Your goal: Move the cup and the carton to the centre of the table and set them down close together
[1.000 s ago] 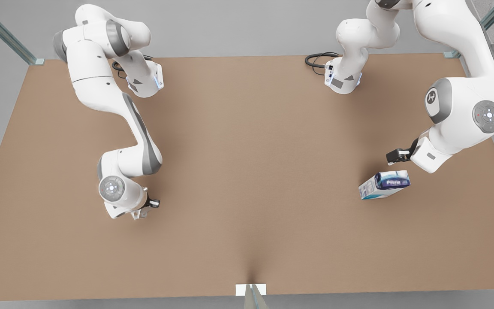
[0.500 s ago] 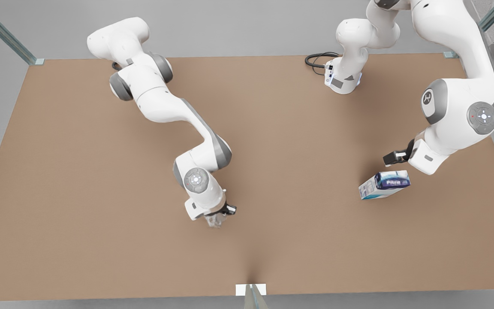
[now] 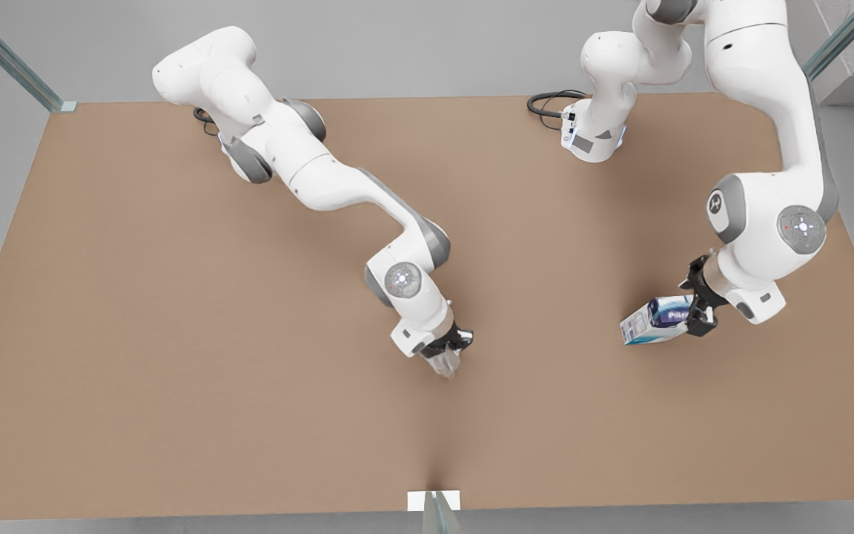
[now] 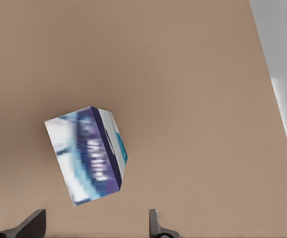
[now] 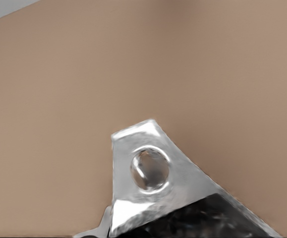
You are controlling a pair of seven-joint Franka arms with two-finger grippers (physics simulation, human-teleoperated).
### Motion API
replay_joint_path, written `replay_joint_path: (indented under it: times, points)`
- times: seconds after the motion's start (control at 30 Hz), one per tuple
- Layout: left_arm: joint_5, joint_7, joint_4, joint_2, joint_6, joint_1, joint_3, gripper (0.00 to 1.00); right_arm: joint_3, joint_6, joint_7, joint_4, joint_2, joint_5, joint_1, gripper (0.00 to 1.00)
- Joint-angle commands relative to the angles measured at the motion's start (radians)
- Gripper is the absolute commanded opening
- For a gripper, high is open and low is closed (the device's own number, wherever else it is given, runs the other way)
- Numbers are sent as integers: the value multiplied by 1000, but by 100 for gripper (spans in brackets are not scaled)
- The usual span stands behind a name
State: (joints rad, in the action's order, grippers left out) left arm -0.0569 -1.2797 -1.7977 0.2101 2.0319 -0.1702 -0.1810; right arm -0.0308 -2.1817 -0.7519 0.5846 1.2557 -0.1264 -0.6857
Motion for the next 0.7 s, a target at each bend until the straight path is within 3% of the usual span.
replay_joint_path:
  times: [0.0,0.13,0.17,0.2,0.23,0.6,0.67]
  points:
    - [-1,-4,0,0,2,0,0,100,0,2,-4,0,1,8,-1,21]
    - [-1,-70,0,40,48,8,-2,100,6,-18,-4,0,16,11,-11,21]
    - [6,-136,-2,43,80,11,-25,100,6,-18,-6,0,18,13,-15,51]
    - [6,-138,-14,40,76,11,-31,100,8,-26,-7,0,19,13,-15,91]
    - [9,-138,-17,40,68,11,-31,100,8,-27,-7,0,19,14,-15,100]
    - [11,-121,-92,41,107,34,-31,100,-3,-55,-20,-49,21,13,-26,100]
    - [11,-119,-91,52,125,46,-31,100,0,46,-7,-84,-10,-19,-8,100]
